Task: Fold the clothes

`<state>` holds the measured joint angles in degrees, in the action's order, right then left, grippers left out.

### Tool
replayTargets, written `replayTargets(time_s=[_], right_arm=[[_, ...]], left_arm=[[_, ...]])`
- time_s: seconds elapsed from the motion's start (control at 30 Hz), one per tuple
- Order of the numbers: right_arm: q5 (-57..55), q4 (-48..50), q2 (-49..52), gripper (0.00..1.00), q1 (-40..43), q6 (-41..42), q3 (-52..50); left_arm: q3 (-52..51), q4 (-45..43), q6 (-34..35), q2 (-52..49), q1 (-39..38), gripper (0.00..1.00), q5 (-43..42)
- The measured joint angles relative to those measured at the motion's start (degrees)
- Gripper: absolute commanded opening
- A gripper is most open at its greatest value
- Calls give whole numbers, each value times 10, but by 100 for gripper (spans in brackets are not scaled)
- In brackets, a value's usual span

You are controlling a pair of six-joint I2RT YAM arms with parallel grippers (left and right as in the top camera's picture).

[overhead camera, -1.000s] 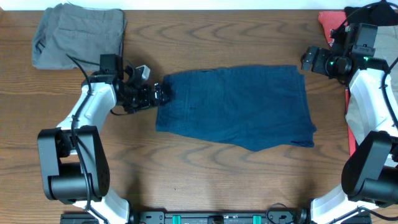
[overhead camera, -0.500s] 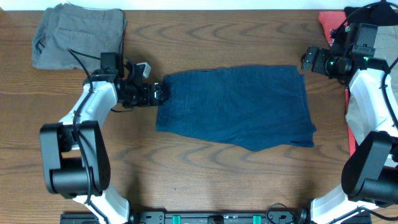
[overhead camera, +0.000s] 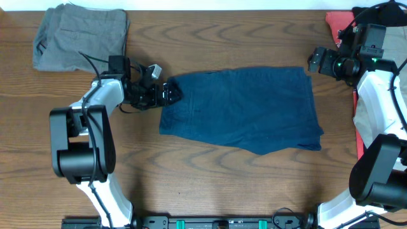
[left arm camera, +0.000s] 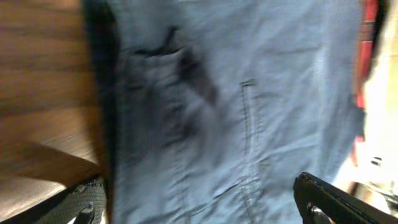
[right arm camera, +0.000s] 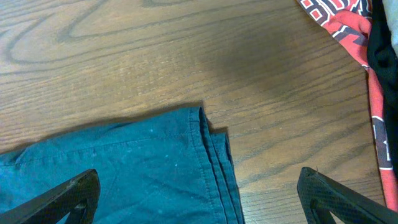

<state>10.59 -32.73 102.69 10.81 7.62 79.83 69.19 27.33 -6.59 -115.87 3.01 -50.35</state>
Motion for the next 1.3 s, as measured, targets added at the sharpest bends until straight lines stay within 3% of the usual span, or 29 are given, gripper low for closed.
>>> replayTargets(time_s=[0.23,0.37,0.43,0.47,0.53,0.83,0.9,0.93,1.07,1.1,1.3], right_arm=[[0,0,0,99,0,0,0],[0,0,0,99,0,0,0],[0,0,0,99,0,0,0],[0,0,0,99,0,0,0],[0,0,0,99,0,0,0],[0,0,0,99,0,0,0],[0,0,0,99,0,0,0],[0,0,0,99,0,0,0],[0,0,0,99,0,0,0],[0,0,0,99,0,0,0],[0,0,0,99,0,0,0]], left_arm=[[10,-4,3,-31,4,100,-76],[9,-6,9,-38,3,59,-78],[5,-4,10,-47,3,55,-79],[4,-3,9,-51,3,64,-80],[4,-2,7,-51,2,97,-91],[5,5,14,-41,-1,99,-119],[5,7,17,-41,-1,76,-118],[5,9,19,-42,-1,58,-110],[-1,14,21,-57,0,13,-81],[-3,14,19,-61,0,6,-71],[-5,22,19,-67,0,6,-66]])
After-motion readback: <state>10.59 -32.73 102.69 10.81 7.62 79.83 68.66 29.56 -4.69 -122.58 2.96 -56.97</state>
